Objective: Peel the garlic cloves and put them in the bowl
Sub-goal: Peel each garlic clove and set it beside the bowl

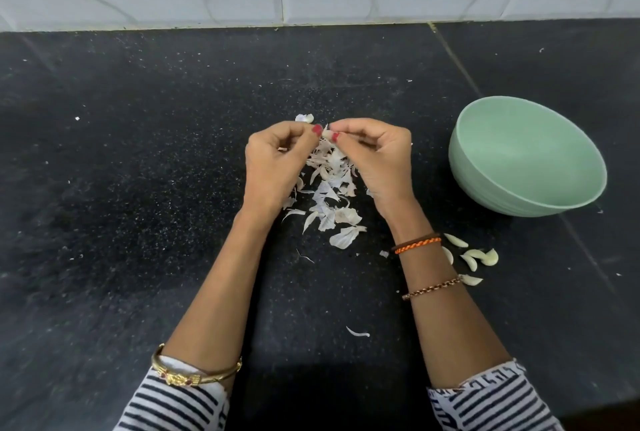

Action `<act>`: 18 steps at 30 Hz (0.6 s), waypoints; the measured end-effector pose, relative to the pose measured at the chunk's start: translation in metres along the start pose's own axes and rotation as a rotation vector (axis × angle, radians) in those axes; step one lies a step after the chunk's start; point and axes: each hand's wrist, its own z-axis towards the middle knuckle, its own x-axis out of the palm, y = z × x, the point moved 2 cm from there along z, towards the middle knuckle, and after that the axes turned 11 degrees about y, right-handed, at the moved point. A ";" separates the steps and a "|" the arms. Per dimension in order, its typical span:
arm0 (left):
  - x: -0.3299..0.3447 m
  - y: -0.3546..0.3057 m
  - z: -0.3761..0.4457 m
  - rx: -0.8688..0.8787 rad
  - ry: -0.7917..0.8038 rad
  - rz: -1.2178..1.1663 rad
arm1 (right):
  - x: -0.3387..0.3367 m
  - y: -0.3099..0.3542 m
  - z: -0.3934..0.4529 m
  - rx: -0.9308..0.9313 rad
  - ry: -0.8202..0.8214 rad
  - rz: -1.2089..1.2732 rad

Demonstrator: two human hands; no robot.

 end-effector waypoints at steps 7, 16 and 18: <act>-0.006 0.000 0.001 0.102 0.144 0.060 | 0.002 -0.004 0.001 -0.056 0.025 -0.139; -0.007 0.001 -0.002 0.257 0.029 0.392 | 0.002 -0.008 0.002 -0.058 0.016 -0.173; -0.006 0.002 -0.002 0.251 0.023 0.370 | 0.002 -0.007 0.002 -0.035 0.025 -0.113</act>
